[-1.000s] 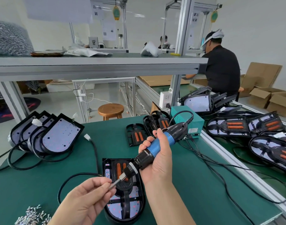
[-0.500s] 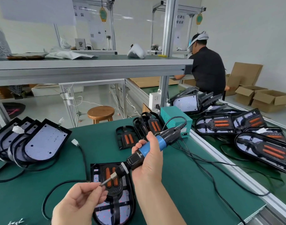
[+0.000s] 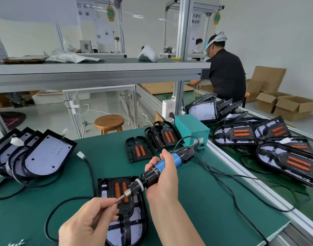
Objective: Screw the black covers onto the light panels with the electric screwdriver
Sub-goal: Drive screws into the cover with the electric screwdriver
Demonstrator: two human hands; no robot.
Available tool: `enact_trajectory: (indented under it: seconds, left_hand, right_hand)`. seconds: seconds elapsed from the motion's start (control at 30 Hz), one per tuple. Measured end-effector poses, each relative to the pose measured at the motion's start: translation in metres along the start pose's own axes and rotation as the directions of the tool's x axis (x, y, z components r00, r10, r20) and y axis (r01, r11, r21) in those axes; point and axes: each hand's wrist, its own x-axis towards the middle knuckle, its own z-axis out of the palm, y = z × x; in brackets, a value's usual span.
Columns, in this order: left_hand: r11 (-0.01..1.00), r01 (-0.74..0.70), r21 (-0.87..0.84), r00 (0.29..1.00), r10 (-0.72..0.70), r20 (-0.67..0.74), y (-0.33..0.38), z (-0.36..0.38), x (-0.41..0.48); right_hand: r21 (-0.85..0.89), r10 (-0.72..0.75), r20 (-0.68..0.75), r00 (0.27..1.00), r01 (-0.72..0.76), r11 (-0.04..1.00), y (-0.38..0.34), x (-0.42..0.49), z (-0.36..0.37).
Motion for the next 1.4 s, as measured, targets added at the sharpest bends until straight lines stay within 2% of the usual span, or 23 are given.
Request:
enact_trajectory:
  seconds: [0.17, 0.3, 0.43, 0.6, 0.7, 0.8, 0.9, 1.13, 1.23, 1.4]
  left_hand:
    - [0.994, -0.089, 0.065, 0.993, 0.083, 0.084, 0.004, -0.002, 0.005]
    - [0.998, -0.041, 0.039, 0.996, 0.038, 0.085, 0.001, 0.001, 0.005]
    - [0.996, 0.085, -0.021, 0.992, -0.083, 0.091, -0.001, 0.007, 0.004]
    - [0.991, 0.113, -0.072, 0.992, -0.109, 0.055, -0.004, 0.014, 0.003]
    - [0.957, 0.246, -0.155, 0.962, -0.261, -0.085, -0.010, 0.011, 0.008]
    - [0.884, 0.445, -0.144, 0.870, -0.465, -0.162, -0.022, 0.009, 0.022]
    - [0.800, 0.595, -0.076, 0.795, -0.600, -0.091, -0.035, 0.011, 0.030]
    - [0.711, 0.687, 0.147, 0.675, -0.700, 0.232, -0.055, 0.013, 0.043]
    - [0.708, 0.694, 0.132, 0.659, -0.698, 0.280, -0.055, 0.013, 0.046]
    - [0.689, 0.723, 0.048, 0.657, -0.707, 0.262, -0.052, 0.017, 0.043]
  right_hand:
    - [0.001, -0.001, 0.000, 1.000, 0.001, 1.000, 0.000, 0.003, -0.005]
    - [0.005, 0.002, -0.004, 1.000, -0.002, 1.000, -0.001, 0.005, -0.006]
    - [0.008, 0.019, -0.004, 1.000, -0.019, 1.000, -0.002, 0.006, -0.006]
    - [0.017, 0.037, 0.006, 0.999, -0.037, 0.999, -0.001, 0.005, -0.003]
    - [0.028, 0.039, 0.006, 0.999, -0.039, 0.999, -0.004, 0.005, -0.001]
    - [0.028, 0.036, 0.006, 0.999, -0.036, 0.999, -0.008, 0.004, 0.002]
    - [0.015, 0.034, 0.011, 0.999, -0.034, 0.999, -0.011, 0.003, 0.002]
    - [-0.033, 0.019, 0.040, 0.999, -0.017, 0.999, -0.014, 0.001, 0.001]
    - [-0.069, -0.001, 0.057, 0.998, 0.004, 0.998, -0.012, 0.000, 0.004]
    - [-0.138, -0.051, 0.107, 0.993, 0.066, 0.988, -0.008, -0.003, 0.011]
